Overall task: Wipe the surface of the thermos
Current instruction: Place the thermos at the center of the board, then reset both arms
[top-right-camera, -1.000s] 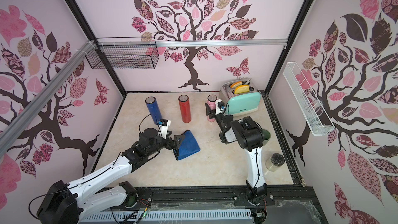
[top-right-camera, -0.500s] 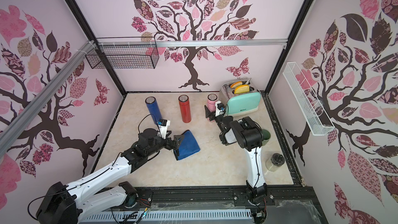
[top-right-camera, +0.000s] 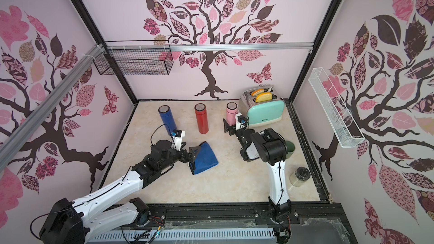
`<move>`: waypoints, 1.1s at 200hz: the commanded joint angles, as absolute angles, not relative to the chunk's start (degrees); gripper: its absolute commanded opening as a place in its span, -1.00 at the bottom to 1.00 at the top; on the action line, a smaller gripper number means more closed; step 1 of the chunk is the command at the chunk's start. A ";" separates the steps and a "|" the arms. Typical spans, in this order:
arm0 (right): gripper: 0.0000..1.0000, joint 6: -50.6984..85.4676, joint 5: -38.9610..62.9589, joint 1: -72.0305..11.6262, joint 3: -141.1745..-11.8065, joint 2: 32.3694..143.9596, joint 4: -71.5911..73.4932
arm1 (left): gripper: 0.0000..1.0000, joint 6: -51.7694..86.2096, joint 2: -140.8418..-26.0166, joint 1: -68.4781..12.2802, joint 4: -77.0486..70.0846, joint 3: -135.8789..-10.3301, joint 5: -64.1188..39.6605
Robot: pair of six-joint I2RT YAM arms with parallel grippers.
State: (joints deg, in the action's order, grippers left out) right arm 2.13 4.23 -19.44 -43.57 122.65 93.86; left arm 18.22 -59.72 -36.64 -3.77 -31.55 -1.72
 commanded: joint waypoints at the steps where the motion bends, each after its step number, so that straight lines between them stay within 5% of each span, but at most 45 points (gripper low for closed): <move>1: 0.99 1.96 3.65 -19.65 -41.21 118.65 99.14 | 0.96 15.89 -58.92 -36.66 -5.07 -32.21 0.44; 75: 0.99 4.32 4.51 -19.65 -24.39 103.88 98.00 | 0.96 15.10 -59.79 -28.19 -15.02 -29.69 0.60; 146: 0.99 2.84 -0.18 -20.05 -20.42 81.52 67.07 | 0.97 10.13 -55.09 -16.97 -19.98 -25.49 9.68; 220: 0.99 4.08 -8.06 -20.11 -20.11 76.66 57.05 | 0.96 5.28 -56.20 -2.79 -26.31 -20.46 10.12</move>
State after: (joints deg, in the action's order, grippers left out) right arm 3.46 -4.27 -19.81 -18.59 79.35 62.87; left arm 8.25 -54.57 -6.57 -21.76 -21.10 10.90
